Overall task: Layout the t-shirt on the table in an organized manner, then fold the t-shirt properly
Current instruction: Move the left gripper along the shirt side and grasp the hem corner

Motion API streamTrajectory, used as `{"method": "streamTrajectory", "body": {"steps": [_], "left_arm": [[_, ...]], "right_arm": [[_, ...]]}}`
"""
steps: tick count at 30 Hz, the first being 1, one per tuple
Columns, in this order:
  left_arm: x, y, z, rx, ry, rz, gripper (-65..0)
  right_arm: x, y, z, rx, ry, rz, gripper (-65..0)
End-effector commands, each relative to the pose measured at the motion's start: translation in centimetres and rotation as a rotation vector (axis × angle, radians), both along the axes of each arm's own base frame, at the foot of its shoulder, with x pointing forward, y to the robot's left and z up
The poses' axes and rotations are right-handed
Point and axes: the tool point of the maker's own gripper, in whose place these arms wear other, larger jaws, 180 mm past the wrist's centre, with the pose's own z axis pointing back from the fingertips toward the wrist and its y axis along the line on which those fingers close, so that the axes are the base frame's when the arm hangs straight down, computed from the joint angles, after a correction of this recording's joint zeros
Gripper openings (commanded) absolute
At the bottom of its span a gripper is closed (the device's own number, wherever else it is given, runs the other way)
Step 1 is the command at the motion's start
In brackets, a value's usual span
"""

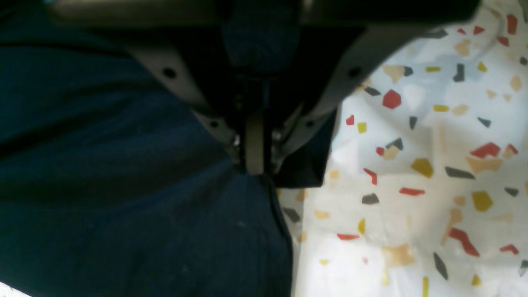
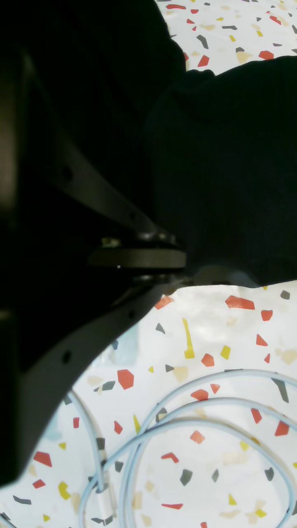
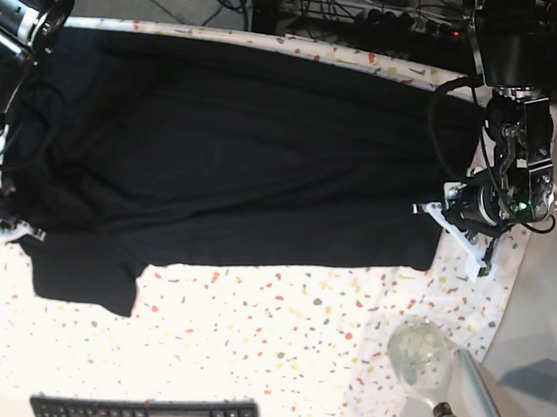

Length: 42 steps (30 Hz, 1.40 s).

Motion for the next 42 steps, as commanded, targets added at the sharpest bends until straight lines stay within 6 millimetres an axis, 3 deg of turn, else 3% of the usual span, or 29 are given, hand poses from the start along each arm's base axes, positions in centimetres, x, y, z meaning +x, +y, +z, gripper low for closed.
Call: {"method": "streamTrajectory", "body": {"steps": [1,3,6,9,11,15,19,23,25,29,34,38,42], "left_arm": [[0.8,0.5,1.1,0.015,-0.033,0.004,-65.0],[0.3,0.5,0.8,0.013,-0.009,0.003,-63.0],[-1.2,2.4,0.8,0.005,0.028,0.071,-35.7],[-1.7,4.4,2.5,0.033,-0.015,0.123,-20.6],[-1.3,5.4,4.7,0.066,-0.077,0.138,-16.8],[1.2,6.5,5.9,0.078,-0.163,0.159,-16.9],[4.7,7.2,2.8,0.045,-0.185,0.164,-16.9],[6.9,5.8,0.2,0.044,-0.173,0.092,-16.9],[7.8,5.4,-0.1,0.041,-0.193,0.085,-16.9],[8.8,4.8,0.4,0.027,-0.224,0.083,-16.9],[9.7,2.6,0.3,-0.063,-0.238,0.053,-16.9],[9.4,2.1,-1.1,-0.092,-0.196,0.069,-17.1],[9.6,2.1,-1.1,-0.095,-0.193,0.07,-17.1]], "right_arm": [[1.7,-0.9,2.2,-0.02,-0.069,-0.004,-65.0],[1.7,-0.9,2.2,-0.02,-0.069,-0.004,-65.0],[1.7,-1.0,2.3,-0.022,-0.07,-0.004,-65.0],[1.8,-1.0,2.4,-0.024,-0.071,-0.003,-65.0],[1.9,-1.0,2.5,-0.024,-0.074,-0.003,-65.0],[1.9,-1.0,2.5,-0.024,-0.076,-0.004,-65.0],[2.0,-0.7,2.5,-0.018,-0.076,-0.001,-65.0],[2.0,-0.7,2.5,-0.02,-0.076,0.0,-65.0],[2.0,-0.8,2.5,-0.021,-0.076,-0.001,-65.0],[1.9,-1.0,2.5,-0.024,-0.074,-0.002,-65.0],[1.9,-1.0,2.5,-0.026,-0.075,-0.002,-65.0],[1.9,-1.0,2.5,-0.026,-0.075,-0.002,-65.0],[1.9,-1.0,2.5,-0.026,-0.075,-0.002,-65.0]]}}
